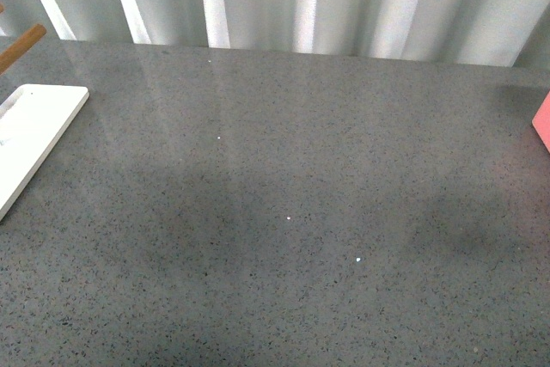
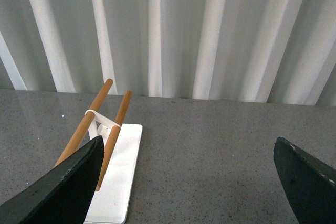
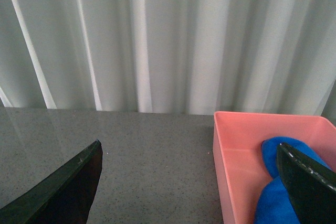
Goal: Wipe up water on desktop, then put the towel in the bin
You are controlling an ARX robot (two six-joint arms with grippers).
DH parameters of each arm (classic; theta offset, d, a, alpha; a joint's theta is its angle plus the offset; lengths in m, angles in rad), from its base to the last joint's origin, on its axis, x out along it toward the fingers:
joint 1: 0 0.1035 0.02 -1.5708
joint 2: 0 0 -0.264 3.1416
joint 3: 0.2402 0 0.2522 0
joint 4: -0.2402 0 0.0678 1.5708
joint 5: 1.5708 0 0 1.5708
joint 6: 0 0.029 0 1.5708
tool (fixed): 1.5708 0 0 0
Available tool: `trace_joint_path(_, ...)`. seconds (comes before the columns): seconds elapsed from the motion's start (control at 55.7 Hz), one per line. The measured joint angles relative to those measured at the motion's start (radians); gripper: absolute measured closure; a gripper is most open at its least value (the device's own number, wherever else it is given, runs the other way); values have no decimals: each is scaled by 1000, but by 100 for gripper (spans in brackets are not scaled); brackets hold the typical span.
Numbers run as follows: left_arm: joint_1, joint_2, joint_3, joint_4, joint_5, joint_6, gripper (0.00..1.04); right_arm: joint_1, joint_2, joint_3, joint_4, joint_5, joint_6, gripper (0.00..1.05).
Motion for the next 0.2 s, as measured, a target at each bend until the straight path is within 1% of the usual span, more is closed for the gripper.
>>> trace_joint_path(0.198,0,0,0,0,0,0,7,0,0,0,0,0,0,7)
